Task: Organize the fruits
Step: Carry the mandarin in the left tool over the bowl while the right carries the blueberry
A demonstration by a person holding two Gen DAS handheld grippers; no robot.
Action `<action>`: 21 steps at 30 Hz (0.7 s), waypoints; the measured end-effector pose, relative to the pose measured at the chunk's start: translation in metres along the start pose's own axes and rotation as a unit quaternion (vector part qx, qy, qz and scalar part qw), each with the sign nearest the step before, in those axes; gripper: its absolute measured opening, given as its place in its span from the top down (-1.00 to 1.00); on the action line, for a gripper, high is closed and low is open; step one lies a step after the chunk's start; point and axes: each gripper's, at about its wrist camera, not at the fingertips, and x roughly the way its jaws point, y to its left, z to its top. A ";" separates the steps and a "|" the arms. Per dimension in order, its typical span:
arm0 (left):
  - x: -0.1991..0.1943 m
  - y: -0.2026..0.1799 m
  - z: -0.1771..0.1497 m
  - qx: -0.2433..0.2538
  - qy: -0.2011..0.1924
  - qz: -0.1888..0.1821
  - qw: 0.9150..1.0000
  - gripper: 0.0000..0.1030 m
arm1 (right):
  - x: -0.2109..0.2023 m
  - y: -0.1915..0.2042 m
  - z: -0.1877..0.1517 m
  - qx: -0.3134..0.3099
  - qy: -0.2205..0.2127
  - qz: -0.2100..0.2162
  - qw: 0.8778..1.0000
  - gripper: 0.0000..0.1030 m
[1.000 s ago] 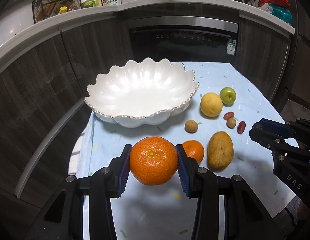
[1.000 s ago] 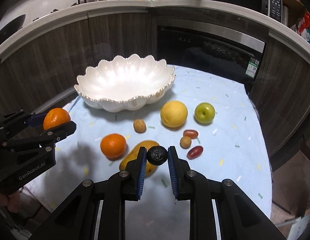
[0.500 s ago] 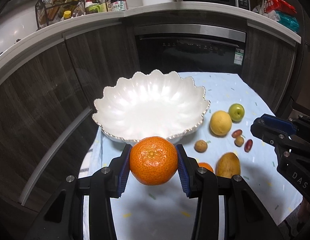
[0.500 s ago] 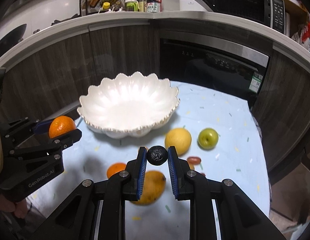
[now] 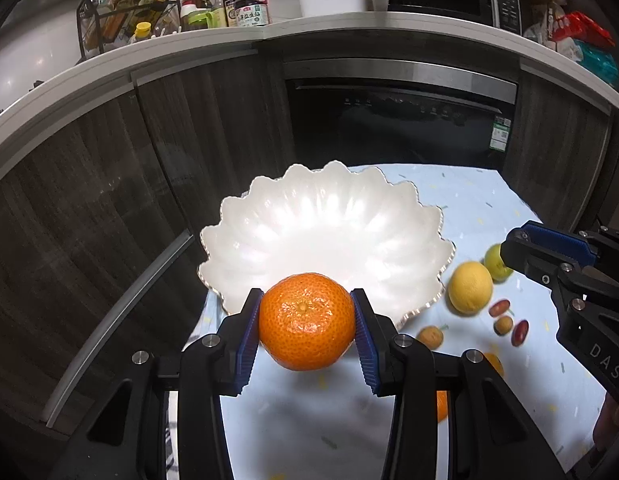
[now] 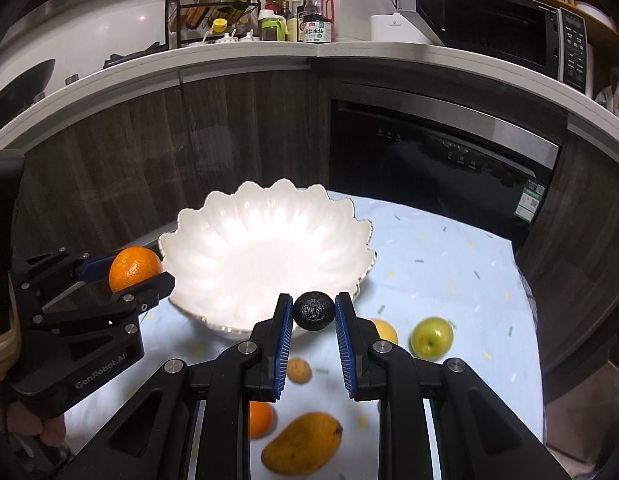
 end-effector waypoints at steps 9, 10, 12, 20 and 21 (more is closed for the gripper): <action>0.027 0.011 0.019 -0.001 -0.002 0.005 1.000 0.17 | 0.033 -0.006 0.020 0.000 0.005 -0.006 1.000 0.55; 0.030 0.012 0.020 -0.001 -0.001 0.005 1.000 0.17 | 0.036 -0.007 0.022 0.000 0.006 -0.007 1.000 0.55; 0.036 0.014 0.022 -0.001 0.000 0.006 1.000 0.17 | 0.045 -0.008 0.024 0.002 0.011 -0.008 1.000 0.55; 0.061 0.024 0.029 -0.006 0.004 0.006 1.000 0.17 | 0.072 -0.009 0.029 0.002 0.027 -0.009 1.000 0.55; 0.063 0.026 0.030 -0.007 0.004 0.004 1.000 0.17 | 0.075 -0.008 0.029 0.001 0.029 -0.010 1.000 0.55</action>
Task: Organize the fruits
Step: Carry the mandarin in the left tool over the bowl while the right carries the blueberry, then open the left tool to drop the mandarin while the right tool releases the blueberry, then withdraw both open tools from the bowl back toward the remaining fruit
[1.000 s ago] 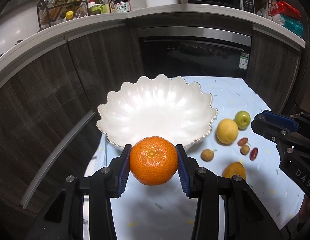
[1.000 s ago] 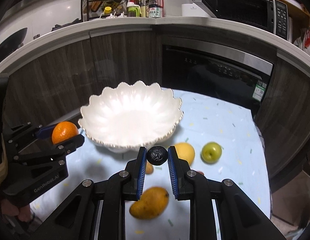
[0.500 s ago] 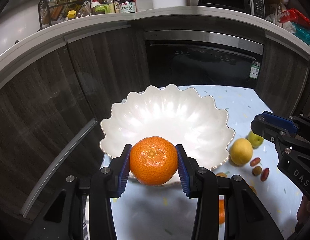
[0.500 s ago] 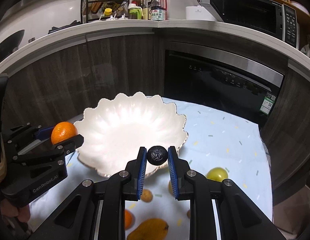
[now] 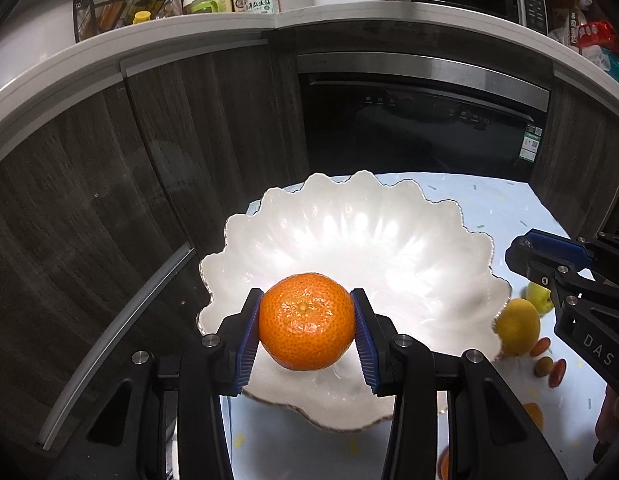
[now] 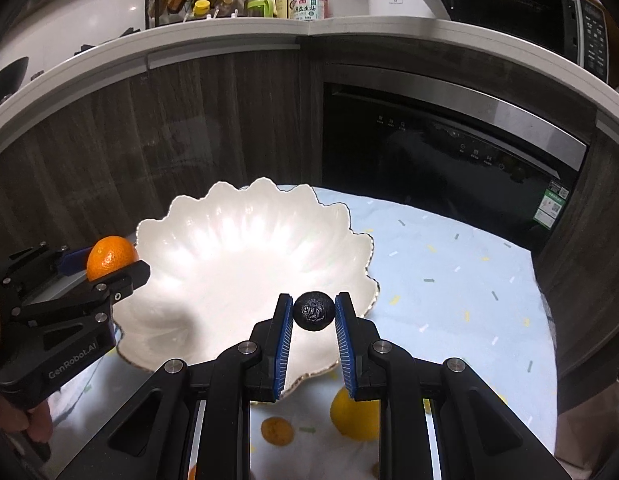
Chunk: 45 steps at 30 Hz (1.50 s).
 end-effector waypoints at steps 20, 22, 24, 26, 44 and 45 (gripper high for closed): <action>0.030 0.009 -0.002 0.001 0.033 0.003 0.999 -0.30 | 0.035 0.000 -0.001 0.019 0.052 0.010 0.998 0.23; 0.028 0.011 -0.001 -0.003 0.033 0.005 0.999 -0.30 | 0.032 -0.001 0.000 0.023 0.047 0.002 0.999 0.06; 0.025 0.011 0.000 -0.003 0.031 0.009 0.999 -0.37 | 0.028 -0.003 0.000 0.027 0.041 -0.005 0.999 -0.10; 0.020 0.010 0.000 -0.004 0.025 0.013 1.000 -0.51 | 0.024 -0.004 0.000 0.029 0.037 -0.008 0.999 -0.17; -0.023 -0.018 0.003 0.018 -0.008 0.004 1.000 -0.61 | -0.030 -0.031 -0.002 0.048 0.000 -0.036 0.998 -0.27; -0.026 -0.020 0.003 0.020 -0.010 0.002 1.000 -0.61 | -0.033 -0.032 -0.002 0.048 -0.002 -0.038 0.998 -0.27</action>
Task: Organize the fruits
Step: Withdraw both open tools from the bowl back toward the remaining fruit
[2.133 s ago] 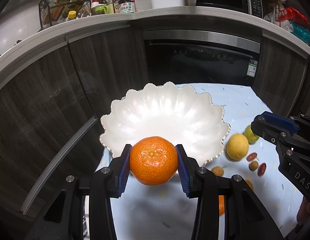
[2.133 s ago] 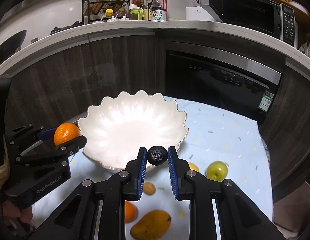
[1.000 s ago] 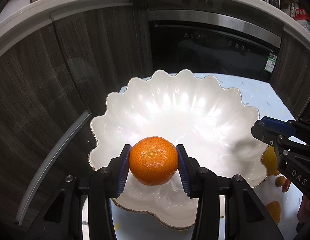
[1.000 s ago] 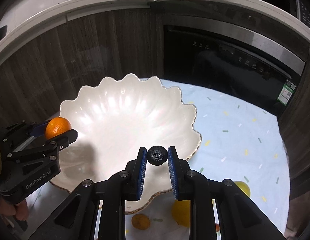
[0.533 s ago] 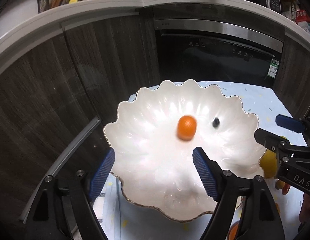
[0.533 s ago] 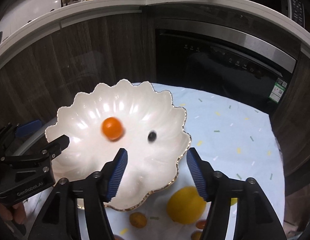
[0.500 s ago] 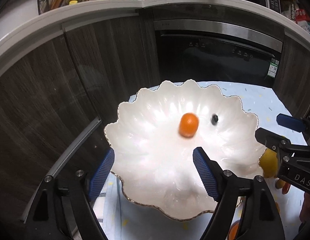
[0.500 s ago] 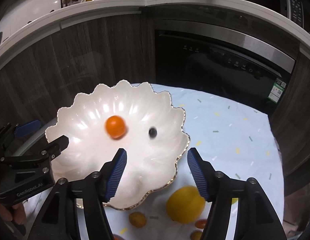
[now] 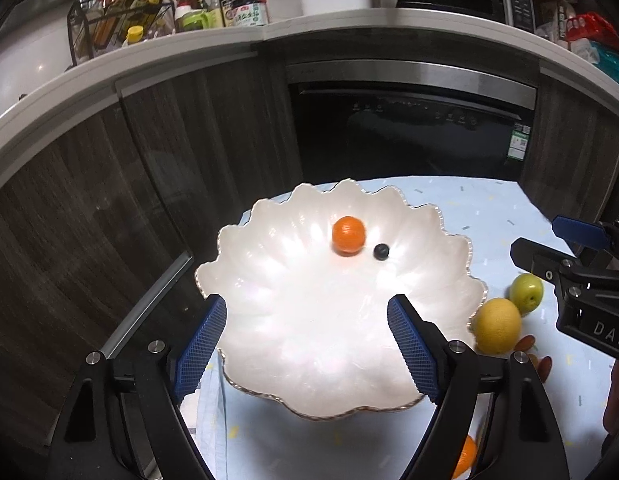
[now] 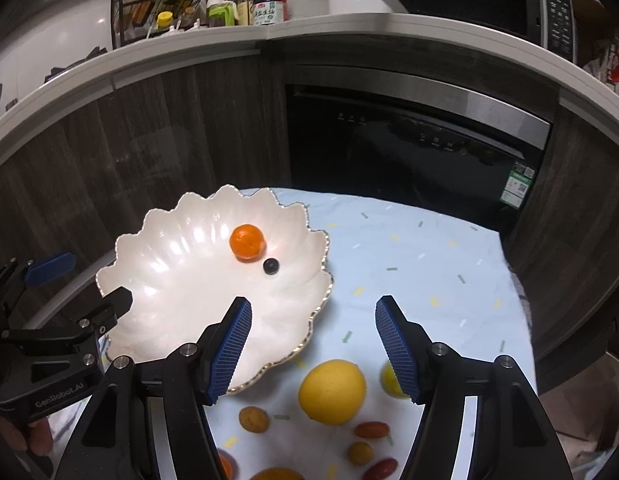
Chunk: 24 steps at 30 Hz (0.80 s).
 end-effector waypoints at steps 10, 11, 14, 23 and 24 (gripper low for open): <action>-0.020 -0.019 0.000 0.005 -0.008 -0.018 1.000 -0.62 | -0.023 -0.019 -0.003 0.008 -0.013 -0.013 1.000 -0.27; -0.022 -0.020 0.000 0.005 -0.009 -0.019 1.000 -0.62 | -0.025 -0.020 -0.004 0.009 -0.014 -0.014 1.000 -0.27; -0.029 -0.026 -0.001 0.008 -0.014 -0.021 1.000 -0.68 | -0.031 -0.024 -0.006 0.010 -0.017 -0.017 1.000 -0.27; -0.046 -0.041 -0.005 0.018 -0.024 -0.031 0.999 -0.68 | -0.046 -0.036 -0.019 0.016 -0.018 -0.023 0.999 -0.27; -0.047 -0.043 -0.006 0.020 -0.025 -0.031 0.999 -0.68 | -0.047 -0.037 -0.021 0.016 -0.017 -0.025 0.999 -0.27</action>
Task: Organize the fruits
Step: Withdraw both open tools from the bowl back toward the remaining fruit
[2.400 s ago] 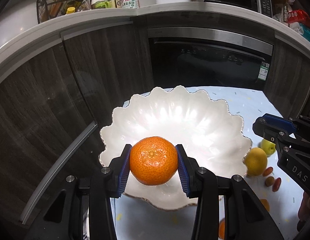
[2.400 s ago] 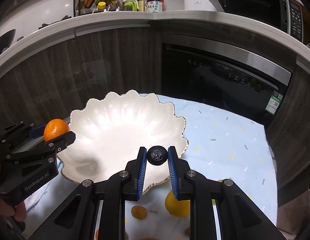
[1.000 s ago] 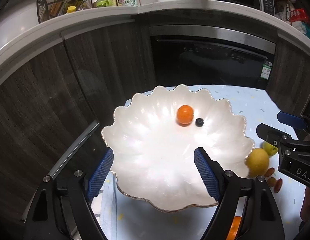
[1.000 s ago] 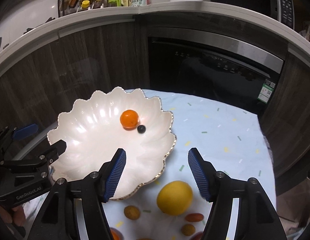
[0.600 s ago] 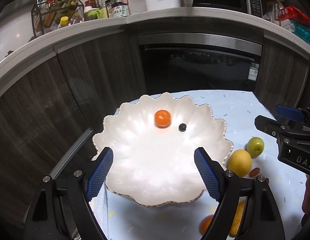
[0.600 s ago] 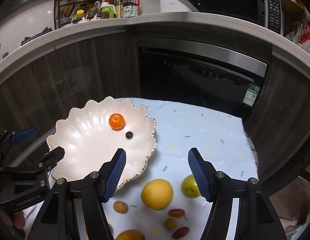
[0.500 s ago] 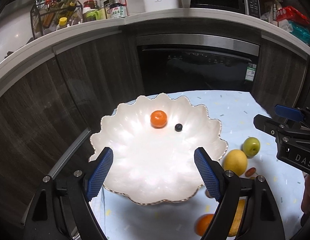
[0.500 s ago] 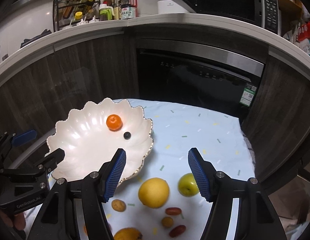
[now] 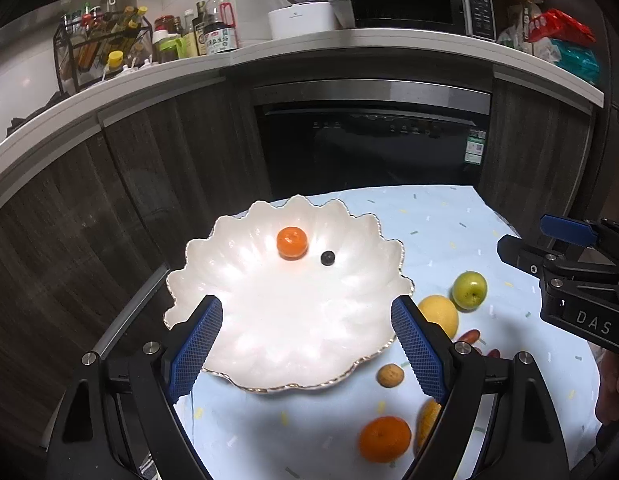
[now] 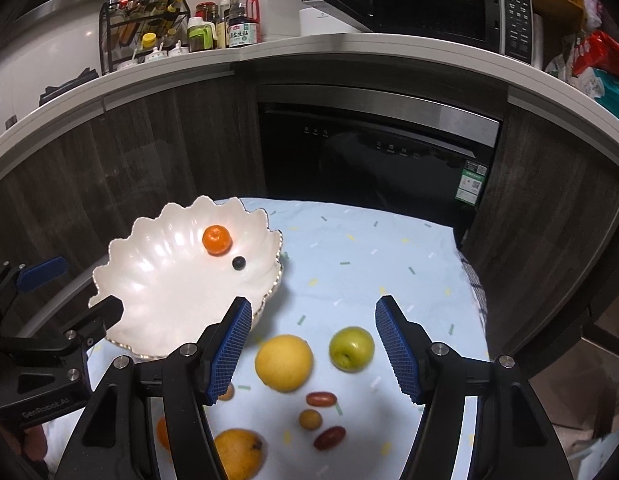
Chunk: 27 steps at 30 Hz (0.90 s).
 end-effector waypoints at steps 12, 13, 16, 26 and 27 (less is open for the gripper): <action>-0.011 -0.016 -0.016 0.014 0.000 -0.007 1.000 -0.78 | -0.012 -0.009 -0.022 -0.002 0.008 -0.015 1.000 -0.32; -0.012 -0.017 -0.017 0.015 0.000 -0.006 1.000 -0.79 | -0.013 -0.009 -0.024 -0.002 0.007 -0.017 1.000 -0.35; -0.012 -0.017 -0.020 0.015 0.000 -0.006 1.000 -0.83 | -0.015 -0.010 -0.029 0.001 0.008 -0.022 1.000 -0.41; -0.012 -0.021 -0.038 0.016 0.010 -0.017 1.000 -0.89 | -0.014 -0.012 -0.045 0.003 0.020 -0.025 0.999 -0.48; -0.011 -0.021 -0.040 0.016 0.012 -0.018 1.000 -0.89 | -0.014 -0.012 -0.046 0.002 0.020 -0.026 0.999 -0.49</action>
